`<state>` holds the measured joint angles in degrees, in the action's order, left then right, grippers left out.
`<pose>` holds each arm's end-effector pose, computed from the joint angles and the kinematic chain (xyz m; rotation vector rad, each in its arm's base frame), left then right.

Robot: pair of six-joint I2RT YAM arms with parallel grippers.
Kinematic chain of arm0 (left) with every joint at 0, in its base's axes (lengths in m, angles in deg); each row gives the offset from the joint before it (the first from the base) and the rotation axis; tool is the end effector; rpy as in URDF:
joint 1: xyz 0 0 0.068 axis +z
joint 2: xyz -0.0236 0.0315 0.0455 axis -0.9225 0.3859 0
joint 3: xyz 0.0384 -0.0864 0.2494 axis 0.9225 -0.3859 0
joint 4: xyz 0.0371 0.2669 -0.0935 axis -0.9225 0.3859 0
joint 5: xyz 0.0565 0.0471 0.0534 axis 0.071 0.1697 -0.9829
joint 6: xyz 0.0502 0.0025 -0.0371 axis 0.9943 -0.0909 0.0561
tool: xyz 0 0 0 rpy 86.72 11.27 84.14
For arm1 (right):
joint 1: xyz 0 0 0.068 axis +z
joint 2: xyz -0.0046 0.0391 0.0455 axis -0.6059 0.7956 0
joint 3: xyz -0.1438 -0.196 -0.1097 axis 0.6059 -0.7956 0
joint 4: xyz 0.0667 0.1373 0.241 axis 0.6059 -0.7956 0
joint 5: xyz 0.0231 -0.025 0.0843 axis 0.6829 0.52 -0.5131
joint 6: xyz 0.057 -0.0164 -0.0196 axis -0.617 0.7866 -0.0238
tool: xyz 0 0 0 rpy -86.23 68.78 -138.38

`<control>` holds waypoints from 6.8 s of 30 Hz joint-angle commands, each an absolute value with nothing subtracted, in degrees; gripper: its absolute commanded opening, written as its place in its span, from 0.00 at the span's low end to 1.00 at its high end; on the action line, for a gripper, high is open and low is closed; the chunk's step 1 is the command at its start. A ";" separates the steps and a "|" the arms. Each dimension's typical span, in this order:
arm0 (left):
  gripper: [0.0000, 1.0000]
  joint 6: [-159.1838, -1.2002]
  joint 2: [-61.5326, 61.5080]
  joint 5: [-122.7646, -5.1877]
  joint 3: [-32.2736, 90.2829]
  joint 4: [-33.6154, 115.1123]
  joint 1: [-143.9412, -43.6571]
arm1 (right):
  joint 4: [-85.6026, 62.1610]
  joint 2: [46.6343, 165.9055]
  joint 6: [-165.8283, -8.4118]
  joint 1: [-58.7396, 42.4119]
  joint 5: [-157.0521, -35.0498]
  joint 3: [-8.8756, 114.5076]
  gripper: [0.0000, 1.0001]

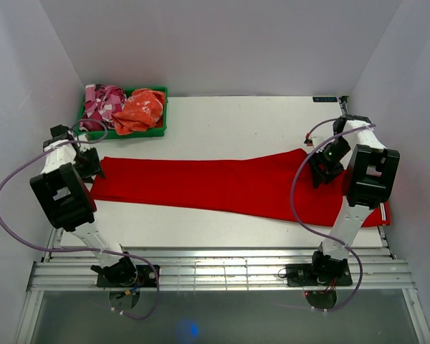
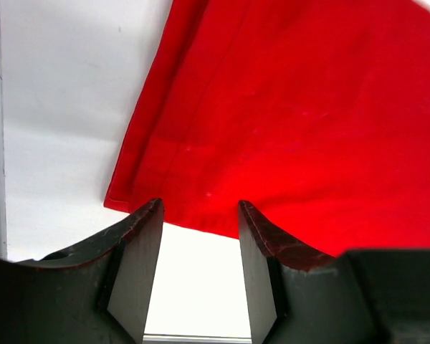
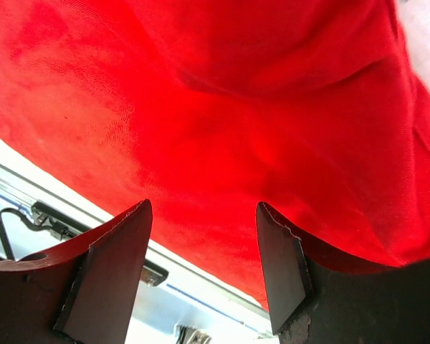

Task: Fold and stack the trousers
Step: Fold the trousers

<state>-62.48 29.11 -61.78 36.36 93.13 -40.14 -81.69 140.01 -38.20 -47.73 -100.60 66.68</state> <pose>0.3470 0.1683 0.1863 -0.4854 2.7989 -0.1440 0.3812 -0.0600 0.1661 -0.8341 3.0040 0.3695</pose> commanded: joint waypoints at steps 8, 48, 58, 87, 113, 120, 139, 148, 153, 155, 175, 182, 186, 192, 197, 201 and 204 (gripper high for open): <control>0.55 -62.46 27.59 -67.49 31.19 88.56 -38.82 | -84.25 142.61 -42.07 -48.19 -98.52 68.06 0.64; 0.63 -64.66 30.14 -68.37 30.05 89.70 -37.86 | -81.18 142.08 -42.86 -48.10 -96.06 62.79 0.74; 0.59 -64.75 29.96 -68.19 30.14 90.14 -37.86 | -81.09 141.73 -42.78 -48.19 -96.06 62.26 0.72; 0.00 -59.91 24.69 -75.22 33.04 89.70 -34.78 | -76.61 141.82 -44.71 -48.80 -91.14 58.39 0.71; 0.98 -50.60 23.45 -61.10 33.83 91.45 -33.55 | -81.53 135.76 -37.24 -49.42 -104.23 58.74 0.93; 0.96 -46.90 27.23 -54.75 30.67 91.55 -33.64 | -80.38 130.41 -34.78 -50.03 -102.57 59.97 0.92; 0.15 -50.68 33.48 -59.66 23.63 86.01 -33.55 | -78.98 125.99 -36.35 -54.96 -106.60 60.94 0.77; 0.00 -49.10 37.17 -61.26 37.77 92.41 -29.51 | -76.96 130.22 -37.42 -55.04 -104.50 62.79 0.67; 0.00 -46.56 36.47 -55.20 46.47 98.30 -28.36 | -77.92 130.39 -36.01 -55.05 -104.32 62.87 0.66; 0.00 -46.20 35.85 -52.38 49.19 100.41 -28.36 | -79.06 130.57 -35.31 -55.13 -104.49 63.05 0.66; 0.00 -40.04 20.30 -32.34 53.70 112.11 -45.29 | -84.51 134.35 -33.11 -60.84 -98.16 64.28 0.61; 0.00 -50.31 14.50 -28.39 44.83 100.64 -60.17 | -83.64 134.53 -33.81 -61.02 -98.17 60.77 0.60; 0.00 -58.58 13.79 -27.41 38.76 91.47 -69.20 | -82.67 133.65 -34.16 -61.02 -97.11 57.43 0.60; 0.00 -74.57 13.79 -35.13 32.87 73.55 -80.65 | -83.98 131.98 -33.64 -61.11 -97.55 56.11 0.60; 0.00 -82.23 17.12 -38.48 30.49 65.98 -89.35 | -85.57 131.36 -33.63 -61.11 -97.90 56.72 0.59; 0.00 -84.61 20.64 -39.98 30.49 63.95 -93.48 | -85.48 131.19 -34.07 -61.11 -97.29 56.72 0.59; 0.00 -85.74 21.79 -41.82 30.58 62.63 -95.77 | -85.48 131.19 -34.69 -61.11 -97.37 56.64 0.59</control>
<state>-82.00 21.97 -39.88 30.68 67.21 -94.30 -83.48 133.54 -34.46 -61.06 -97.12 56.03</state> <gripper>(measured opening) 0.009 0.591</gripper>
